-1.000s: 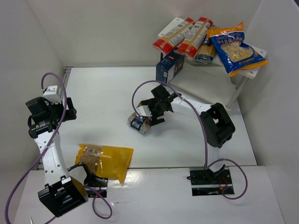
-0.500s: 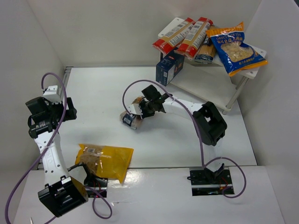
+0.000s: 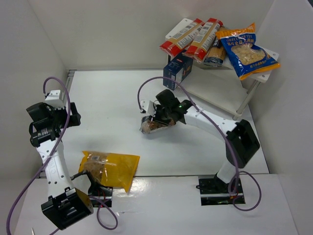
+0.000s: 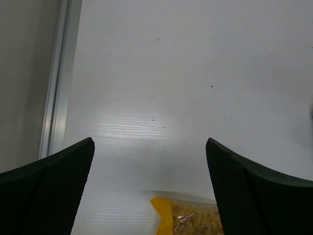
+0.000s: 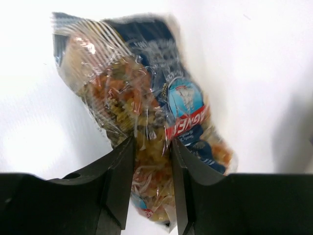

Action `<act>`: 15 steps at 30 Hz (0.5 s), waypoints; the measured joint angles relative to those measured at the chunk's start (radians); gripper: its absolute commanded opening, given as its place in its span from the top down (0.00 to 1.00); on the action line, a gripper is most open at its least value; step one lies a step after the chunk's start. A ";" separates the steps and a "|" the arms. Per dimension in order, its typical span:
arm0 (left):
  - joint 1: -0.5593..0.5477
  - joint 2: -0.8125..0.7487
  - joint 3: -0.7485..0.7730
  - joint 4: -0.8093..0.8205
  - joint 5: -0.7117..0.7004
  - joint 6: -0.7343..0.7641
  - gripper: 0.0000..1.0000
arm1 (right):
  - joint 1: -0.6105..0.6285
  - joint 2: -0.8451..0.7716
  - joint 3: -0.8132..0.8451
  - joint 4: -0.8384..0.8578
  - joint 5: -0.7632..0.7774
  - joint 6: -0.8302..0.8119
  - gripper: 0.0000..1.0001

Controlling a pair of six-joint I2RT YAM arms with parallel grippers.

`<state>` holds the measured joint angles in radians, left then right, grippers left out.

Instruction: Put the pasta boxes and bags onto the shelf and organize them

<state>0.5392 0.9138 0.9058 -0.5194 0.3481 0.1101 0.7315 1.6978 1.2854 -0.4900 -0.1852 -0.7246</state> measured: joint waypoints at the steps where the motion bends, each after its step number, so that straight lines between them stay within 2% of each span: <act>1: 0.000 -0.004 -0.001 0.000 0.002 0.000 0.00 | 0.006 -0.040 -0.019 0.002 0.045 0.020 1.00; 7: 0.000 -0.029 -0.003 -0.001 0.015 0.000 0.00 | 0.030 -0.166 -0.035 0.060 0.326 0.121 1.00; 13: 0.000 -0.034 -0.003 -0.001 0.021 0.000 0.00 | 0.040 -0.138 -0.049 0.070 0.448 0.216 1.00; 14: 0.000 -0.034 -0.003 -0.001 0.022 0.000 0.00 | 0.047 -0.127 -0.059 0.067 0.446 0.226 0.59; 15: 0.000 -0.035 -0.003 -0.001 0.022 0.000 0.00 | 0.052 -0.117 -0.067 0.063 0.439 0.241 0.36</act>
<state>0.5392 0.8791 0.9031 -0.5205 0.3698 0.1101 0.7834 1.5806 1.2182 -0.4271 0.2543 -0.4831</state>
